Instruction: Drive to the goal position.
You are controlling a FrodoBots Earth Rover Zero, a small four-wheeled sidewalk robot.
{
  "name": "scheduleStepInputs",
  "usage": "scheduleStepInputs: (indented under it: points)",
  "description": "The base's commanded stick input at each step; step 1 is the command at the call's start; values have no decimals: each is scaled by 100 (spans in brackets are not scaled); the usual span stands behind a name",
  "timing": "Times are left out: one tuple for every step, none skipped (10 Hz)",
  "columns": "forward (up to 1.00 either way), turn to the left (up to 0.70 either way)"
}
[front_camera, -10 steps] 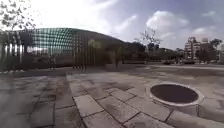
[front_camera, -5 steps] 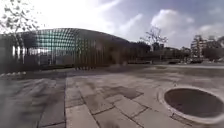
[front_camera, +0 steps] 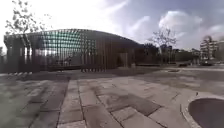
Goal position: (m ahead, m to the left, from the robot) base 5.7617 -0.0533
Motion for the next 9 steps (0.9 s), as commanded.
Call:
scheduleStepInputs:
  points:
    - [85, -34]
    - [85, -34]
    - [85, -34]
    - [85, -34]
    - [85, -34]
    - [85, -28]
    - [85, -18]
    - [85, 0]
    - [85, 0]
